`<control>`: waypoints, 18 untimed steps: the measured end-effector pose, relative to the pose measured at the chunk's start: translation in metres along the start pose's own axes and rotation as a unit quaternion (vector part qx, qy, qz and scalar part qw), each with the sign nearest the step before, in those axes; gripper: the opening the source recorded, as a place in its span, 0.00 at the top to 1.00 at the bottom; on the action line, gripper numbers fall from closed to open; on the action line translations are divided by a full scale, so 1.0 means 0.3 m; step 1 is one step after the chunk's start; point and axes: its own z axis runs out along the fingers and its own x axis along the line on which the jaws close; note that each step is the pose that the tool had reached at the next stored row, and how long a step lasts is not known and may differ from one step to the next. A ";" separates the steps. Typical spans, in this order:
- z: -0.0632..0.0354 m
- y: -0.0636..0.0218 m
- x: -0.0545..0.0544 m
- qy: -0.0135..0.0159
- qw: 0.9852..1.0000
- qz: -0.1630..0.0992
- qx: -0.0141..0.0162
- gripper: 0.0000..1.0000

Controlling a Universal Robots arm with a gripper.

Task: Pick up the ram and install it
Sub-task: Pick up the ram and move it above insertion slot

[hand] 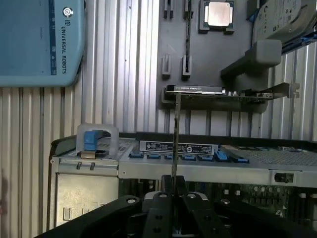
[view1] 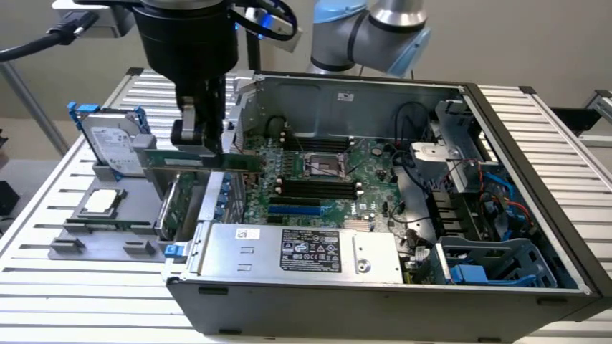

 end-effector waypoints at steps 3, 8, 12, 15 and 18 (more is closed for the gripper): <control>-0.001 -0.047 0.001 -0.001 1.000 0.000 0.000 1.00; -0.003 -0.121 0.003 -0.002 1.000 0.000 0.000 1.00; -0.005 -0.183 0.004 -0.004 1.000 0.000 0.000 1.00; -0.003 -0.228 0.004 -0.004 1.000 0.000 0.000 1.00; 0.003 -0.274 0.001 -0.004 1.000 0.000 0.000 1.00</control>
